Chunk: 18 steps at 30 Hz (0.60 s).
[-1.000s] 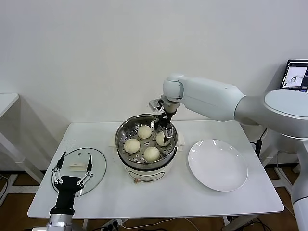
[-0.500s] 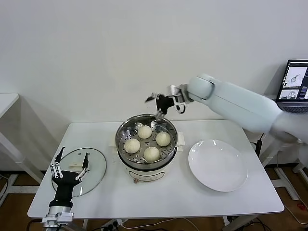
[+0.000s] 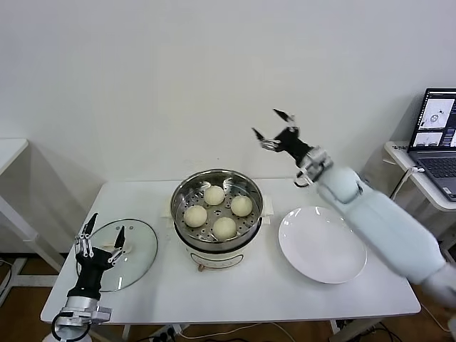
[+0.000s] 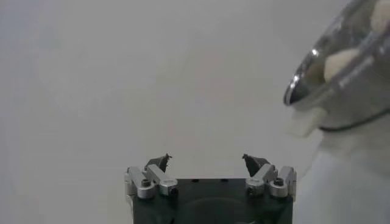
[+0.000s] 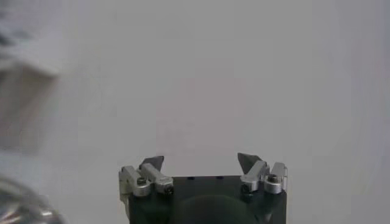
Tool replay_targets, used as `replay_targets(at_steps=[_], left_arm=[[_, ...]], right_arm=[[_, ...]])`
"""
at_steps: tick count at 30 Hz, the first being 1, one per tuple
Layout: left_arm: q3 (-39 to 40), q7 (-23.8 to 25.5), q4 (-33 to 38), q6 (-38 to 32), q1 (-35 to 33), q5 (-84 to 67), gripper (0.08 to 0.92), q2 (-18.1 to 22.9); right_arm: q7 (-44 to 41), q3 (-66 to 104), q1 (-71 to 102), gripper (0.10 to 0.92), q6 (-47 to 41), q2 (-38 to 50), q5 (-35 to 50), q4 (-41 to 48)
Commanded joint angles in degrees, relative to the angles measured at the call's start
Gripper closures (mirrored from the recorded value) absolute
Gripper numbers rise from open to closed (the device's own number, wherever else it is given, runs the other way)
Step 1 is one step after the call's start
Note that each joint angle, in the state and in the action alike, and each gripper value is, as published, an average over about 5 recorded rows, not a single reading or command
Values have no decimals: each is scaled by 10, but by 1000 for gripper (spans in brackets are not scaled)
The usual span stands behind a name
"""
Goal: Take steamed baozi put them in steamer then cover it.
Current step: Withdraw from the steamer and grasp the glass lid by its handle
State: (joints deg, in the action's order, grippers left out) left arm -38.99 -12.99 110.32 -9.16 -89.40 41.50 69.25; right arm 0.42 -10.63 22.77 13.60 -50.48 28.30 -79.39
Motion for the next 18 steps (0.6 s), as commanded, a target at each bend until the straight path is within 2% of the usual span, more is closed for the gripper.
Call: replay_targets(at_steps=[1,7,18], left_arm=[[-23,-5,-138,-37,16,197,177,-26],[-18,-23,-223,-46,47,257,177,-32],[-9,-57,-271,-43,80,280,177,-22]], right_arm=[[82,312,338,203,51,-55,-49,-58],[68,347,388,203,64,-109,-75,-69],[59,343,401,203,67,-146,-95,-71]])
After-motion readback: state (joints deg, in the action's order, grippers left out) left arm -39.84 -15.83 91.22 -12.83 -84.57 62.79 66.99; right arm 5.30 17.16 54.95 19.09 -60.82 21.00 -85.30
